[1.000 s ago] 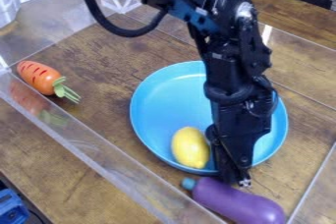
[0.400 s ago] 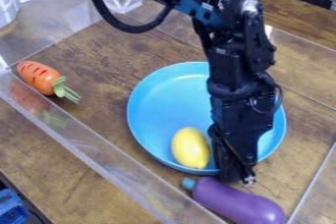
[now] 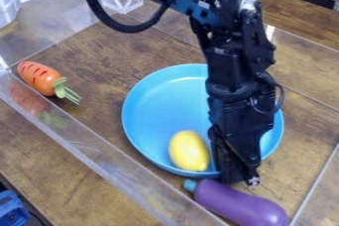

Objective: Remove the purple eggplant from the blue tray and put it on the table

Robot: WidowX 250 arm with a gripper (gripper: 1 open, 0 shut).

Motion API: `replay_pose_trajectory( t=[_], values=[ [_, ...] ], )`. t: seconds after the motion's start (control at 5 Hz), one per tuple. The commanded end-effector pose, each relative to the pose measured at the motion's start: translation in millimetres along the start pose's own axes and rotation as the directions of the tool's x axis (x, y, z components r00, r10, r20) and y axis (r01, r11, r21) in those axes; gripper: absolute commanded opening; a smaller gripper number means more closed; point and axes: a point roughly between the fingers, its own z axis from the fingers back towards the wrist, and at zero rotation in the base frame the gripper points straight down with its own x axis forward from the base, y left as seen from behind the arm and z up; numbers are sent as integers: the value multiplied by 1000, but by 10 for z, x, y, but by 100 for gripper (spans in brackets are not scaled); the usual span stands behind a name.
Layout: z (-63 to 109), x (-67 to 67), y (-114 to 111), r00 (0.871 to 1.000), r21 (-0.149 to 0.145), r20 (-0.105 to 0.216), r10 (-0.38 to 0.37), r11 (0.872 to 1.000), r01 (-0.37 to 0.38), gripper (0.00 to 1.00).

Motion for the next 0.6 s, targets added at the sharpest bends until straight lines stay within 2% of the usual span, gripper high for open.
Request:
replay_pose_trajectory(
  t=[0.0,0.4],
  values=[
    [175,60,-43,998,8,56,-22,1000,22,0],
    [183,180,-146,996,4,77,-40,999,40,0]
  ],
)
